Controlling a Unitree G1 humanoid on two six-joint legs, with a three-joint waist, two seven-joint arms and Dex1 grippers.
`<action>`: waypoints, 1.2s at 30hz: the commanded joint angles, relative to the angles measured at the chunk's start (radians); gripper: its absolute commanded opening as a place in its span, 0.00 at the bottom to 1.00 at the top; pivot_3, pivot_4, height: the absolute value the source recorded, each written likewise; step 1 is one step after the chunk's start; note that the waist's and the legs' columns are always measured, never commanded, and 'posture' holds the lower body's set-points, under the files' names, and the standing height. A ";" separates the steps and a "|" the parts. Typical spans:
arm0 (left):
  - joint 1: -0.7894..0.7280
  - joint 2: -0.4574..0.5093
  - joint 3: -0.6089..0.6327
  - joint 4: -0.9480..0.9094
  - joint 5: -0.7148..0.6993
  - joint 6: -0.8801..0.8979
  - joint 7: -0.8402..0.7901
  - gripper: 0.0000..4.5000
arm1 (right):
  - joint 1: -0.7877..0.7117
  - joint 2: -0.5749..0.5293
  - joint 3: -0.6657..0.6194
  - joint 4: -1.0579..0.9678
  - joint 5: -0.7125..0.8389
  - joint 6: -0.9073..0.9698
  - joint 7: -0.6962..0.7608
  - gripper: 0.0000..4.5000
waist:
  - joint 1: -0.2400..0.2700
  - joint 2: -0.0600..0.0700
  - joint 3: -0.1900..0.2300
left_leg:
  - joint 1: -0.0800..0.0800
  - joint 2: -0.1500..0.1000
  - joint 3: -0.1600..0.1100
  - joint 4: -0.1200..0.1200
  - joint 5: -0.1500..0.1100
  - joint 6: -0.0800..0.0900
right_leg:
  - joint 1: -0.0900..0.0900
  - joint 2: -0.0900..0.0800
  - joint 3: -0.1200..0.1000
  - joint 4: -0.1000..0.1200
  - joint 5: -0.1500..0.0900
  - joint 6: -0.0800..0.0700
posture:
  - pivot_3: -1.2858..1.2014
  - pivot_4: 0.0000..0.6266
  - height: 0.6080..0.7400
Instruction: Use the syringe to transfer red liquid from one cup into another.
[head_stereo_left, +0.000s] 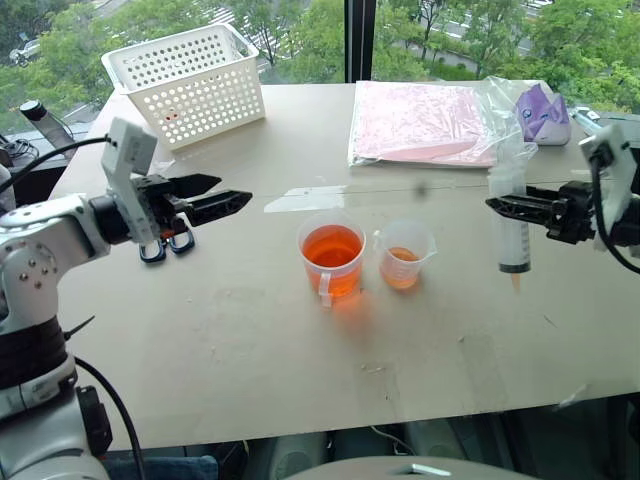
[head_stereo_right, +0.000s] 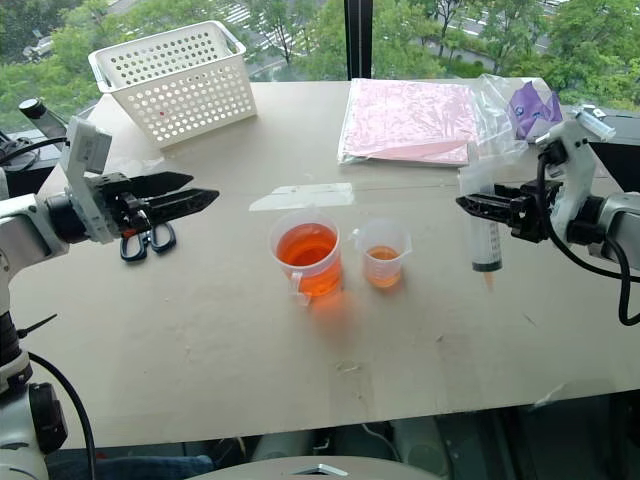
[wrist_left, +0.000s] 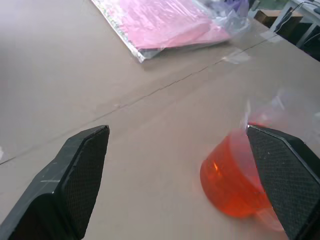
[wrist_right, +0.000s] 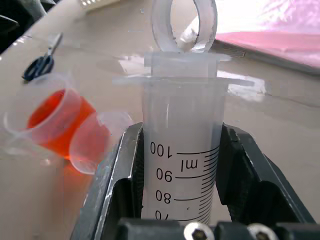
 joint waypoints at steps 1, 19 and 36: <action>0.112 -0.011 0.030 -0.090 0.029 -0.090 0.004 0.99 | -0.054 0.018 0.083 0.050 -0.126 0.029 -0.028 0.34 | 0.002 0.000 0.000 | -0.001 0.000 0.000 0.000 0.000 0.000 | -0.001 0.000 0.000 0.000 0.000 0.000 | 0.52 0.24 1.00; 0.544 -0.196 -0.103 -0.276 0.171 -0.492 0.053 1.00 | 0.115 0.049 -0.070 0.054 -0.404 -0.211 0.304 0.99 | 0.048 0.001 0.000 | -0.003 0.000 0.000 -0.007 -0.001 0.001 | -0.001 -0.001 -0.002 -0.009 0.000 0.000 | 0.52 0.24 1.00; 0.837 -0.265 -0.227 -0.273 0.291 -0.823 -0.047 1.00 | 0.947 0.369 -0.292 -0.025 -0.604 -1.064 0.888 0.99 | 0.028 0.009 -0.007 | 0.028 0.000 -0.002 -0.010 -0.005 0.007 | 0.028 -0.002 -0.002 -0.011 -0.002 -0.005 | 0.52 0.24 1.00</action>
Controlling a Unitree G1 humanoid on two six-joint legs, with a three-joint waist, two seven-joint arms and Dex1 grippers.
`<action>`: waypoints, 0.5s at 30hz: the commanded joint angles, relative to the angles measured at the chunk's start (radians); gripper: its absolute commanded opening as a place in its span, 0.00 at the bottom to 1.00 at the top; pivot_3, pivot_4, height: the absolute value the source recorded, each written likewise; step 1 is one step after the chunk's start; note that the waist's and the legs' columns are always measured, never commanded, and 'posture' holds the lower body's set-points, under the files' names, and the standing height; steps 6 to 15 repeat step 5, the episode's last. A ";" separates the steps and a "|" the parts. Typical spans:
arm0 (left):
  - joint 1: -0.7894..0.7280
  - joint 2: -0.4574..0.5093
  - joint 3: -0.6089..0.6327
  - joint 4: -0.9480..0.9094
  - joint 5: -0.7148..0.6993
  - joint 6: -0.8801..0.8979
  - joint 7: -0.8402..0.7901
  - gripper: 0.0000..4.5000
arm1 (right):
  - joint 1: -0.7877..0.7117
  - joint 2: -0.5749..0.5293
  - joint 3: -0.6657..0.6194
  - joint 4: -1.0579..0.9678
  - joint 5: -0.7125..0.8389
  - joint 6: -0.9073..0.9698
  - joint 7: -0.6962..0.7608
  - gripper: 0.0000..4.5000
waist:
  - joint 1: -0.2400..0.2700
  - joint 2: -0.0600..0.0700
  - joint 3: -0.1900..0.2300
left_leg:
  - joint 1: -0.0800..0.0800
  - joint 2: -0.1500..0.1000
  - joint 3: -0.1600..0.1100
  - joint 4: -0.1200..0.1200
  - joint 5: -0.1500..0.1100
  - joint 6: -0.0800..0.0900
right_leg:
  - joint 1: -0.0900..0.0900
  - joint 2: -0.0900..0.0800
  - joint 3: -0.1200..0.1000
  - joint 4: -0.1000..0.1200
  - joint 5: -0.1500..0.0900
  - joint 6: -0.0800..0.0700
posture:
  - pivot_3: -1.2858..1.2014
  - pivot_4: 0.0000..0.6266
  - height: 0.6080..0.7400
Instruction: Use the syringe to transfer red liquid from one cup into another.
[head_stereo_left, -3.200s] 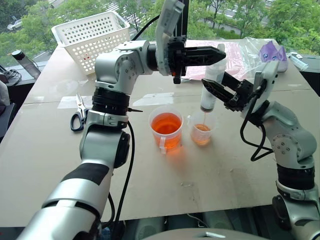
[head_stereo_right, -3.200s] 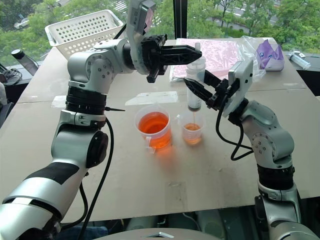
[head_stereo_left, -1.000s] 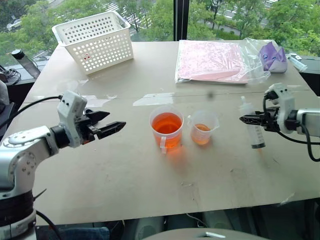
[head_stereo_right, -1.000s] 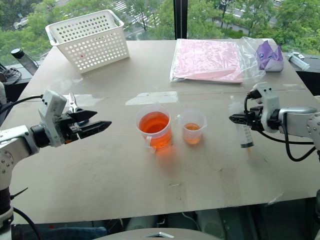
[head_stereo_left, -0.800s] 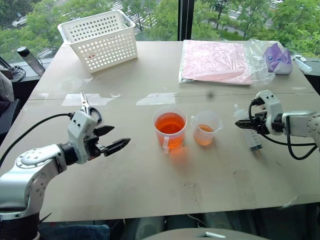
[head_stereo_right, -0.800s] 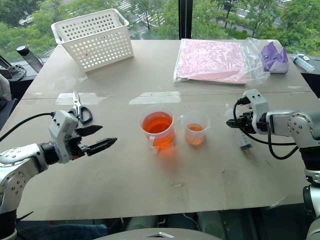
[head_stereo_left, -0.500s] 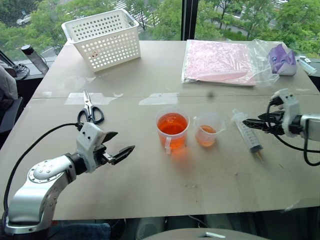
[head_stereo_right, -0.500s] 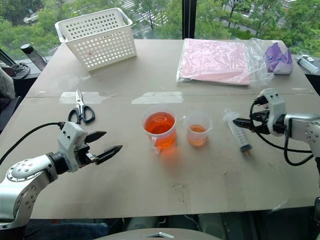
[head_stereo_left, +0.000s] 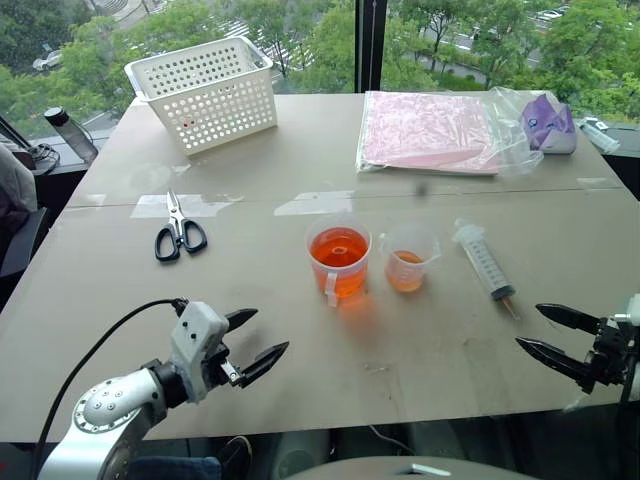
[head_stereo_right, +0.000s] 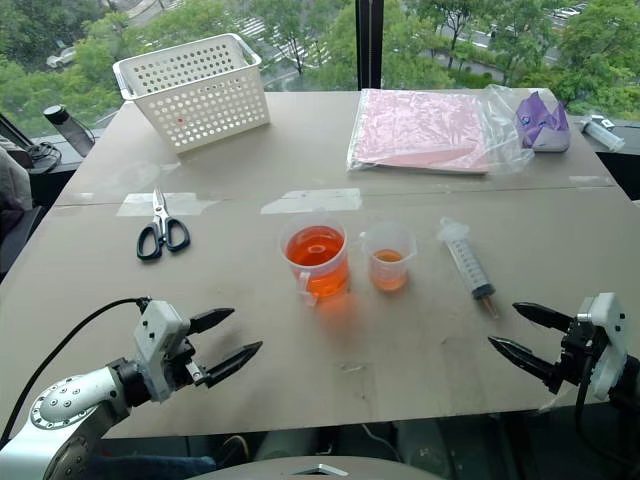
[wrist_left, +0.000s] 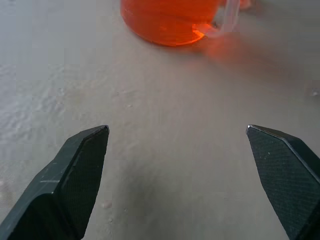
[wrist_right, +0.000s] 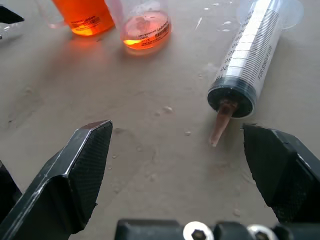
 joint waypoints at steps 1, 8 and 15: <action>0.018 0.008 -0.019 -0.006 0.017 -0.086 -0.043 1.00 | 0.036 0.063 0.010 0.063 -0.032 -0.181 0.094 0.99 | 0.000 0.001 0.000 | 0.002 0.000 0.000 -0.001 0.000 0.000 | 0.002 -0.001 0.000 -0.001 -0.001 -0.001 | 0.52 0.24 1.00; 0.047 0.004 -0.027 0.013 0.028 -0.142 -0.069 1.00 | 0.039 0.095 0.051 0.181 -0.128 -0.346 0.122 0.99 | 0.001 0.003 -0.001 | 0.001 0.000 0.000 -0.002 -0.001 0.002 | 0.002 -0.001 0.000 -0.006 0.000 -0.001 | 0.52 0.24 1.00; 0.047 0.004 -0.027 0.013 0.028 -0.142 -0.069 1.00 | 0.039 0.095 0.051 0.181 -0.128 -0.346 0.122 0.99 | 0.001 0.003 -0.001 | 0.001 0.000 0.000 -0.002 -0.001 0.002 | 0.002 -0.001 0.000 -0.006 0.000 -0.001 | 0.52 0.24 1.00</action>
